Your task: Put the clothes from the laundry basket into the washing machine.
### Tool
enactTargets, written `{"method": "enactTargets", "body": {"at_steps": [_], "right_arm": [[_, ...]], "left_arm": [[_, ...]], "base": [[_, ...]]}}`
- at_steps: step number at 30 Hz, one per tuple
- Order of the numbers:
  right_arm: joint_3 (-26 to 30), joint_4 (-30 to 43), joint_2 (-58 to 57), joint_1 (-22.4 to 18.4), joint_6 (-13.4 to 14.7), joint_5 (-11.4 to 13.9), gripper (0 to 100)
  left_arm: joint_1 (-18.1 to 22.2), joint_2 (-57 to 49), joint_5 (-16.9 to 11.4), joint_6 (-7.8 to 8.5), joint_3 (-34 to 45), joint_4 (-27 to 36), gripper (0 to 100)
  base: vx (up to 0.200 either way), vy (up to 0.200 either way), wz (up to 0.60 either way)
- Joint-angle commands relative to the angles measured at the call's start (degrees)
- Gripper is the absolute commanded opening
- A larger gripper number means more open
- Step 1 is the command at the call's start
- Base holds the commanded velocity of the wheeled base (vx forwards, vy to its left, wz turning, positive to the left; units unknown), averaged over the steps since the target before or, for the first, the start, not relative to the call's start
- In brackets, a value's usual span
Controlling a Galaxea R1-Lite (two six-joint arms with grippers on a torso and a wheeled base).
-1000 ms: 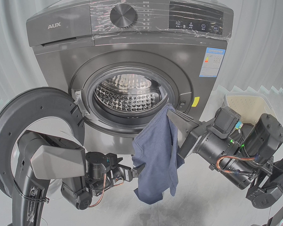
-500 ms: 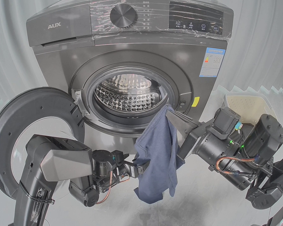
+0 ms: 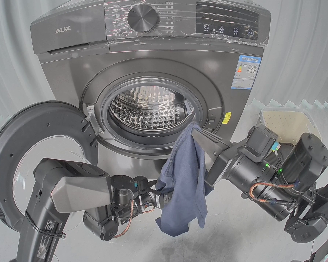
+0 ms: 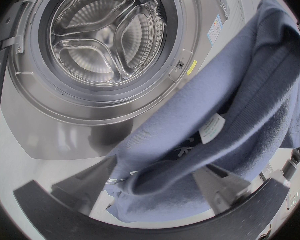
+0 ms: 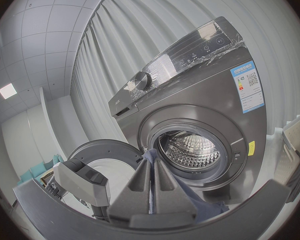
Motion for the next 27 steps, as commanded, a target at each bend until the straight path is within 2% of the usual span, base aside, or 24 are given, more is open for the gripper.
{"method": "enactTargets", "body": {"at_steps": [1,8,13,21,27], "right_arm": [[0.0,0.0,0.3,-0.1,0.1,0.0,0],[0.0,0.0,0.7,-0.7,0.2,-0.1,0],[-0.1,0.0,0.9,-1.7,0.3,-0.2,0],[1.7,0.0,0.4,-6.1,0.3,0.2,0],[6.0,0.0,-2.5,-6.7,0.0,2.5,0]], "left_arm": [[-0.3,0.0,0.2,-0.06,-0.2,0.0,0],[0.3,-1.8,0.8,-0.06,0.7,-0.1,0],[0.6,-6.3,1.7,-0.24,4.3,-0.1,0],[2.4,-22.2,2.7,0.03,15.1,-0.2,0],[3.5,-32.3,2.5,-0.33,18.7,-0.1,0]], "base": [[0.000,0.000,0.00],[0.000,0.000,0.00],[0.000,0.000,0.00],[0.000,0.000,0.00],[0.000,0.000,0.00]]}}
